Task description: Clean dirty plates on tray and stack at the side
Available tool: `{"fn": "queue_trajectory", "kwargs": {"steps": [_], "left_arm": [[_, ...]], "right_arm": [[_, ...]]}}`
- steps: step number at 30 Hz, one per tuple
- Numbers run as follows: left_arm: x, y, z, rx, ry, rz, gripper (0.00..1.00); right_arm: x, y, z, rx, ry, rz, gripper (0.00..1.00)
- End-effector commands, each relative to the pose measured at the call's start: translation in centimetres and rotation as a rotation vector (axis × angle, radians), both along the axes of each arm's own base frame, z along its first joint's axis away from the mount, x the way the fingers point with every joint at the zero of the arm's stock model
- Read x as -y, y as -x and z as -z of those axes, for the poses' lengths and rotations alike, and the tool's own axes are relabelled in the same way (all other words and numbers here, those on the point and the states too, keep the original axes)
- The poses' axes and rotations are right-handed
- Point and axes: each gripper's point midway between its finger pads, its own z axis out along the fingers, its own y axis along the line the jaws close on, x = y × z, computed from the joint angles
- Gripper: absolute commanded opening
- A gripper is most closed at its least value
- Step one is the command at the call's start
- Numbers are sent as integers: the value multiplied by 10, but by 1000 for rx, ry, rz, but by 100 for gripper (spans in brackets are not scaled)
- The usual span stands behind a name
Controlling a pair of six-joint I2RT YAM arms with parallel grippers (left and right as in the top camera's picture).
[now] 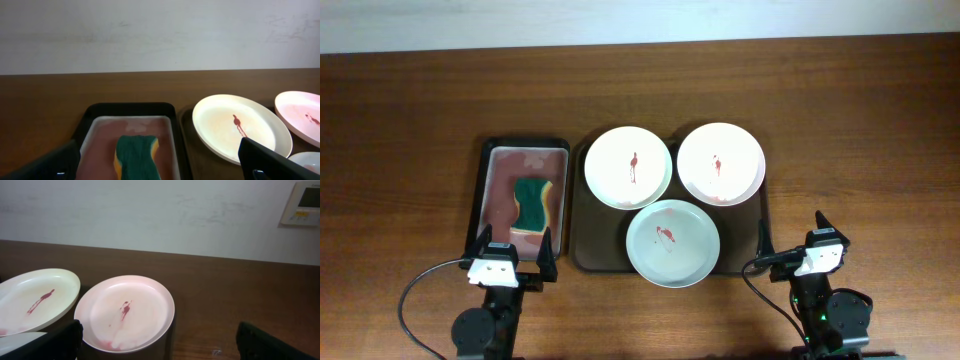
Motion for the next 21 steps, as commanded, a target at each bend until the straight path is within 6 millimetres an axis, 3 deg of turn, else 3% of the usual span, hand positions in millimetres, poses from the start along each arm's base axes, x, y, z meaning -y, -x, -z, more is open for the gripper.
{"fn": "queue_trajectory", "kwargs": {"steps": [1,21], "left_arm": [[3,0,2,0,-14,16,100],[4,0,0,5,-5,20,99]], "right_arm": [[-1,0,3,-5,7,-5,99],[-1,0,3,-7,7,-5,99]]}}
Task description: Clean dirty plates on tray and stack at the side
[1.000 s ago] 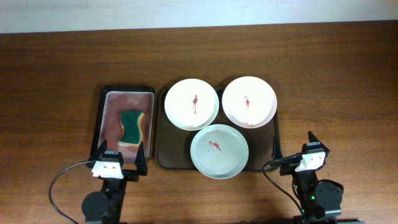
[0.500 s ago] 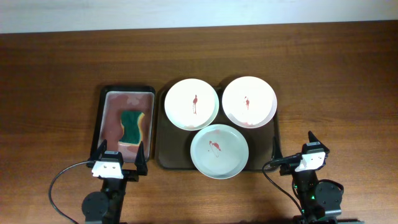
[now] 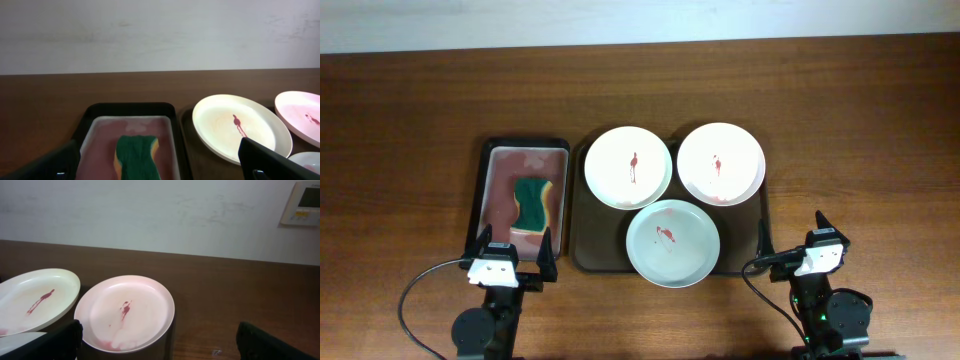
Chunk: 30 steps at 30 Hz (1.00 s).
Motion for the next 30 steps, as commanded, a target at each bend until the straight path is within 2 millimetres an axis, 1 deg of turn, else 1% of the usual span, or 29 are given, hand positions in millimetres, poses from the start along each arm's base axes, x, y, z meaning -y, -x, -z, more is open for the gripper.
{"fn": "queue_trajectory", "kwargs": {"steps": [1,4,10,13,17,20,24,27,30], "left_arm": [[4,0,-2,4,43,17,99],[4,2,-4,-12,120,11,99],[2,8,-13,-84,119,-4,99],[2,10,-20,-129,119,-7,100],[-2,8,-32,-208,114,-35,99],[-3,0,-44,-274,112,-41,99],[-3,-17,-56,-377,109,-47,99],[-3,-31,-65,-452,107,-51,99],[-3,-44,-69,-546,101,-55,100]], "right_arm": [[-1,0,3,-7,7,-6,99],[-1,0,2,-2,6,-7,99],[-1,0,3,-5,6,-7,99],[-6,1,0,2,2,-36,99],[-7,3,-10,-5,-91,-33,99],[-5,7,-14,-51,-100,-22,99],[-4,13,-26,-126,-97,-16,99],[-4,12,-36,-196,-95,-13,99],[-5,8,-47,-283,-93,-11,99]]}}
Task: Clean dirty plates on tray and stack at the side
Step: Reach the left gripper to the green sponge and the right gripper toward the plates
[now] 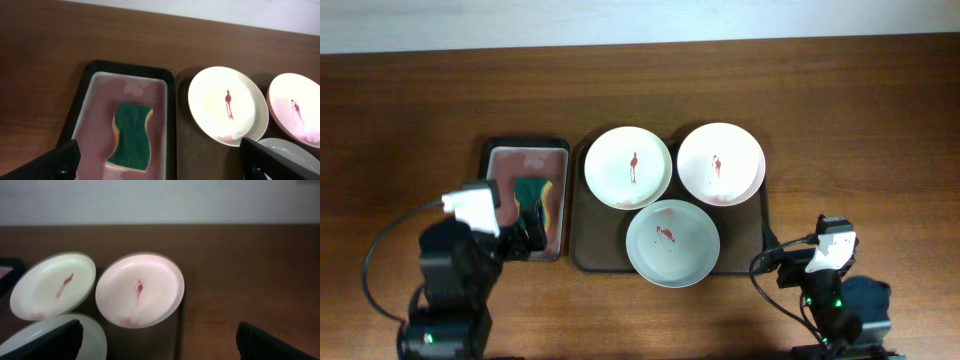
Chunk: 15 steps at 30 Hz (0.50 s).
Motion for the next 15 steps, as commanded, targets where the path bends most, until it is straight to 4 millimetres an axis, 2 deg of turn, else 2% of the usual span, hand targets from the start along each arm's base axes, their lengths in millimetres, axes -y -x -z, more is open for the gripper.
{"fn": "queue_trajectory", "kwargs": {"steps": [1,5,8,11,13,15], "left_arm": [[0,-17,-16,-82,-1,-6,100],[0,-19,-13,-255,-3,-6,99],[0,-13,4,-349,-2,-5,99],[1,-16,14,-385,3,0,100],[1,-18,17,-398,2,0,99],[1,-29,12,-353,3,-1,99]], "right_arm": [[-1,-8,-26,-71,-10,-2,99],[-6,-18,-38,-224,-13,-24,99],[-7,-22,-45,-339,-9,-24,99],[-9,-25,-48,-413,-13,-36,99],[-20,-29,-48,-431,-42,-88,99],[-39,-30,-49,-442,-100,-190,99]]}}
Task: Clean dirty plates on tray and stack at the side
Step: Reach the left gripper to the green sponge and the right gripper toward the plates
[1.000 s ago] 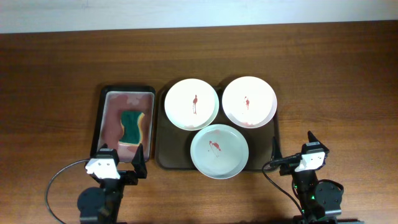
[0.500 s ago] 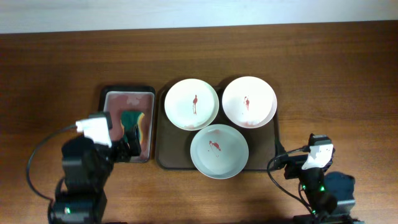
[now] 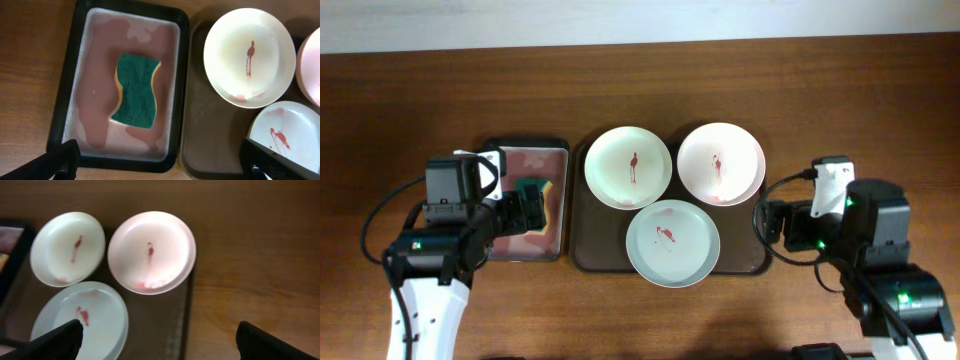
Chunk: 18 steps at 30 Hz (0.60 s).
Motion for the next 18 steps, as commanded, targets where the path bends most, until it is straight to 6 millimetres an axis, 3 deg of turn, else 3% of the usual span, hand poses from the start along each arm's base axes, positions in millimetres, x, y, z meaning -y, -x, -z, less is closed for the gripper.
{"fn": "queue_trajectory", "kwargs": {"steps": [1,4,6,11,15,18], "left_arm": [[1,-18,-15,81,3,-1,99],[-6,-46,-23,164,-28,-32,98],[-15,-56,-11,144,-67,-63,96],[-24,-70,53,-40,-70,-157,95],[-10,-82,110,-171,-2,-120,94],[-10,-81,142,-248,-6,-121,92]], "right_arm": [[-27,-1,-10,1,-116,-111,99],[-29,-7,-18,45,-121,-124,100],[-29,-8,-18,47,-122,-125,100],[-29,-8,-10,11,-122,-122,100],[-29,-11,2,-43,-123,-119,100],[-29,-13,8,-62,-123,-118,100]]}}
